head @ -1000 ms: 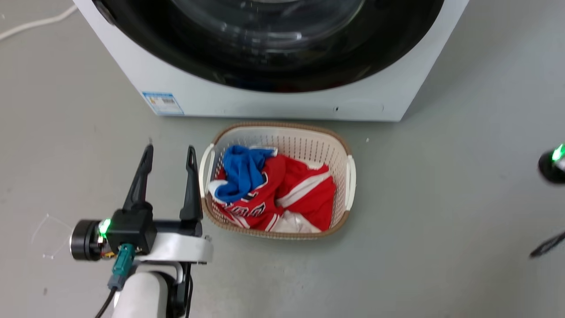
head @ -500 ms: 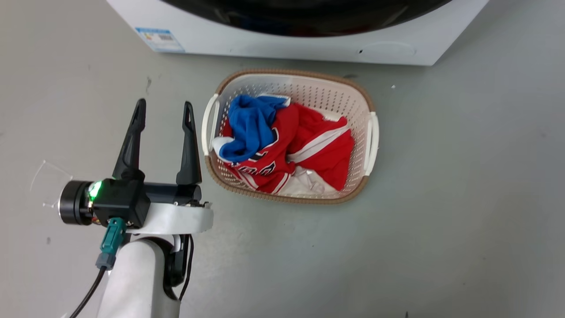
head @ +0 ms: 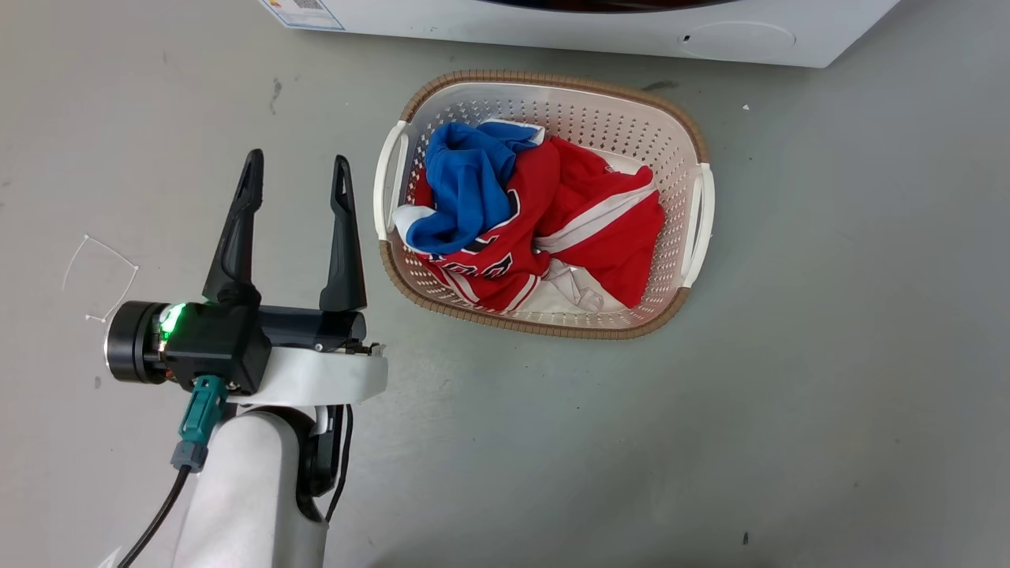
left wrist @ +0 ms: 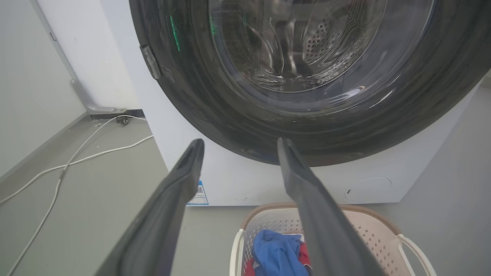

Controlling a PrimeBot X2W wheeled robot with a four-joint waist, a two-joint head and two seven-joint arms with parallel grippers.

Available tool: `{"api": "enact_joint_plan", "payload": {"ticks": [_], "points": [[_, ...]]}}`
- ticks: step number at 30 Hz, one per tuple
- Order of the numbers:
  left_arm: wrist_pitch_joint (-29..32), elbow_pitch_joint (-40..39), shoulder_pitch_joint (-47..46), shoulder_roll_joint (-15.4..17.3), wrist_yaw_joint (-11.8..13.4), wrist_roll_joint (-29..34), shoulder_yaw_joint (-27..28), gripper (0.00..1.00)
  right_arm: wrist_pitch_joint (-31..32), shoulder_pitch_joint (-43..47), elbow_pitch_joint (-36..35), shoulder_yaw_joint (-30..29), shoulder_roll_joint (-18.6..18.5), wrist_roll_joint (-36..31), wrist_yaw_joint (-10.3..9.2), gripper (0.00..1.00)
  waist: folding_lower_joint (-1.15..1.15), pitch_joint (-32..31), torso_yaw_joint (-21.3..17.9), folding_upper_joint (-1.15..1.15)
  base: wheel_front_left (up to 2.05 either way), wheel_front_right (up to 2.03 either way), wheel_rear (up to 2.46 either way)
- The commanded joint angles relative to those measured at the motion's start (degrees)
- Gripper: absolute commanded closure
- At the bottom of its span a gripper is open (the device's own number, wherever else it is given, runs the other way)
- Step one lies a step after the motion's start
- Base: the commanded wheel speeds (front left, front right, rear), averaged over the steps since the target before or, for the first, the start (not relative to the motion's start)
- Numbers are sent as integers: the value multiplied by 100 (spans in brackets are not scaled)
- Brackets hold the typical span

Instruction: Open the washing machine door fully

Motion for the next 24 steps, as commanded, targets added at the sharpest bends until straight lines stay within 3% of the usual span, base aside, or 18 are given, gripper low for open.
{"api": "enact_joint_plan", "payload": {"ticks": [1, 12, 24], "points": [[-16, 3, -75, -10, 13, -8, -2, 0, 81, -117, 35, 96, -19, -95, 1, 100, -1, 24, 22, 0, 0, 0, 0], [-16, 96, -83, -10, 55, -58, -28, 0, 545, 160, -35, 560, 21, -382, 2, 100, -1, -74, 45, 0, 0, 0, 0], [-16, 167, 226, -9, 24, 96, 39, 0, 910, 1264, -455, 760, 52, -314, 1, 100, -1, -649, -63, 0, 0, 0, 0]]}}
